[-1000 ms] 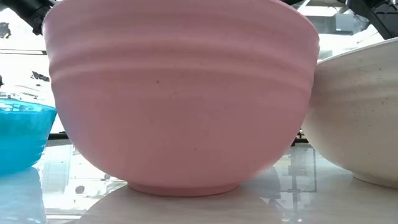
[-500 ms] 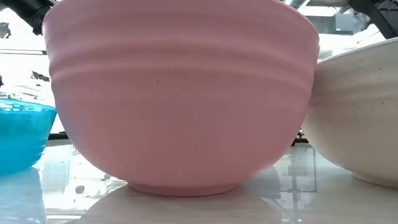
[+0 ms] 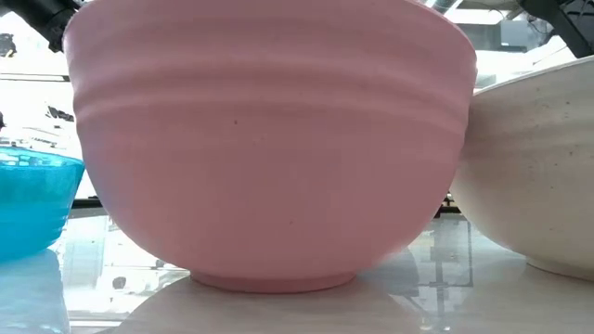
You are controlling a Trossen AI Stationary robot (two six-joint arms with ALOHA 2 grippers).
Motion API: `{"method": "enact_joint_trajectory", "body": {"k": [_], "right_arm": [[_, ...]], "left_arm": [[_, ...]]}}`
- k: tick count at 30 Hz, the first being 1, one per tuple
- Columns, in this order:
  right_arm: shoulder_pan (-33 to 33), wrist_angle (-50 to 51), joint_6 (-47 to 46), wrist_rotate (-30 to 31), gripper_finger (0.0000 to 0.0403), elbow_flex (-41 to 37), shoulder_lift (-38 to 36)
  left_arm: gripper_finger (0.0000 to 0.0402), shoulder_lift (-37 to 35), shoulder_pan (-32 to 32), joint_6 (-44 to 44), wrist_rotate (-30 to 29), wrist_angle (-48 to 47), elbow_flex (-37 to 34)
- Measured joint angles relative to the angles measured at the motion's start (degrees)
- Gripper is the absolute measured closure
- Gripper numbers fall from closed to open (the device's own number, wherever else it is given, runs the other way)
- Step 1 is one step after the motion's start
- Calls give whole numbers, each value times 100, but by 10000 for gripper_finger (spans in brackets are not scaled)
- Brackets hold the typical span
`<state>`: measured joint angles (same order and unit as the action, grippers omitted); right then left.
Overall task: Place and stack bowls onto a shelf
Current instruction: Stack the large green bowl on top of the large blue bowl on the shelf
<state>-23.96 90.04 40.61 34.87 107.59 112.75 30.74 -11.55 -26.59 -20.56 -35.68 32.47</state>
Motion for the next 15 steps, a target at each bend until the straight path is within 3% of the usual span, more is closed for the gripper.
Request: {"method": "enact_joint_trajectory", "body": {"k": [15], "right_arm": [[-205,-2,418,-25,386,0,0]], "left_arm": [[203,1,0,39,-53,0,0]]}}
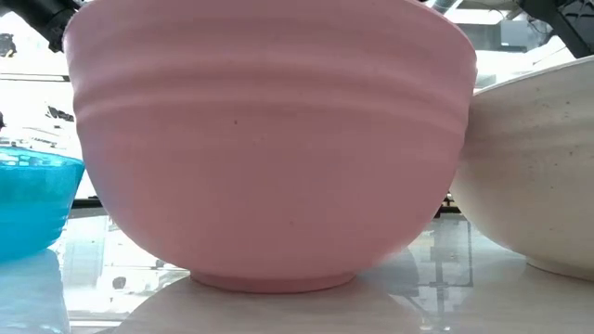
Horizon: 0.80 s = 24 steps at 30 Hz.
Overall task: Place and stack bowls onto a shelf
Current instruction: Stack the large green bowl on top of the large blue bowl on the shelf
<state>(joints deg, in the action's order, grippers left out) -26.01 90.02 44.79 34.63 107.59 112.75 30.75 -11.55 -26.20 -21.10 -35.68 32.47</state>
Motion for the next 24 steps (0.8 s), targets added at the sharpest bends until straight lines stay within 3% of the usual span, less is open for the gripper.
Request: {"method": "enact_joint_trajectory", "body": {"k": [14,21,24], "right_arm": [[-178,-29,-405,-630,386,-48,337],[-150,-33,-609,-29,385,-22,477],[-94,-66,-721,-22,369,145,356]], "left_arm": [[203,0,0,-29,-14,-202,0],[203,-1,0,-38,11,-188,0],[203,-1,0,157,437,23,0]]}}
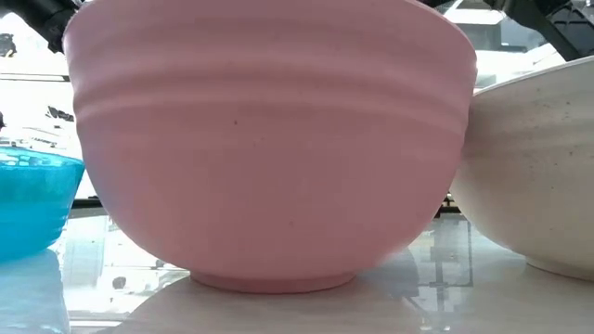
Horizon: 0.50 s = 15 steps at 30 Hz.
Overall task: Place and stack bowls onto a shelf
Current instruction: Stack the large green bowl on top of the large blue bowl on the shelf, then stack the large white bowl on top of the large green bowl on the shelf
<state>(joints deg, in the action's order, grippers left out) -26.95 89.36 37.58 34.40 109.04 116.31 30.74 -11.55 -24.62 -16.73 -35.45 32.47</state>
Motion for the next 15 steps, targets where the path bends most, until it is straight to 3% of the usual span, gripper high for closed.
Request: {"method": "enact_joint_trajectory", "body": {"k": [3,9,12,15], "right_arm": [[108,-76,-359,-122,351,327,-128],[285,-263,-1386,-1397,343,1051,-401],[396,-266,-2228,-1891,341,1300,-491],[522,-307,-2878,-3243,338,1370,-625]], "left_arm": [[203,0,0,161,877,205,0],[203,68,7,159,3634,-268,2],[203,184,47,-150,4147,-729,2],[203,300,93,-258,4043,-1088,2]]}}
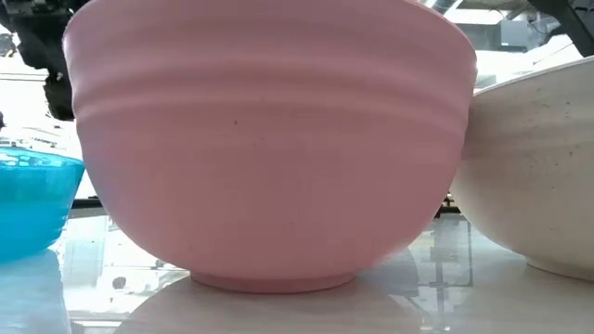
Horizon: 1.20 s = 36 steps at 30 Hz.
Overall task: Place and stack bowls onto a shelf
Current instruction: Stack the large white bowl on top of the large green bowl on the shelf
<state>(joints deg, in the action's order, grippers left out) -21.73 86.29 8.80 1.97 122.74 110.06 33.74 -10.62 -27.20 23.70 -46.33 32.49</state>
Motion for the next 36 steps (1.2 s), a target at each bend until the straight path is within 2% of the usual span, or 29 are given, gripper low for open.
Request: {"method": "enact_joint_trajectory", "body": {"k": [3,5,12,17,23,30,36], "right_arm": [[245,-21,-659,-1102,325,4,-41],[510,84,-1053,-1333,309,-12,-33],[1864,360,-2072,-1118,243,-645,-72],[2719,363,-3236,-1030,203,-1329,-262],[3513,237,-4708,-721,182,-2457,-445],[4099,-1312,-5758,-1085,172,-3679,-734],[4358,-2048,-6181,-1079,172,-4222,-900]], "left_arm": [[203,103,12,0,-248,-75,0],[203,132,12,0,-422,-45,0],[203,113,7,373,-1471,154,0],[203,115,4,213,-1778,705,0],[203,115,5,255,-2133,1228,0],[203,115,5,407,-2201,1396,0],[203,115,5,609,-2152,1692,0]]}}
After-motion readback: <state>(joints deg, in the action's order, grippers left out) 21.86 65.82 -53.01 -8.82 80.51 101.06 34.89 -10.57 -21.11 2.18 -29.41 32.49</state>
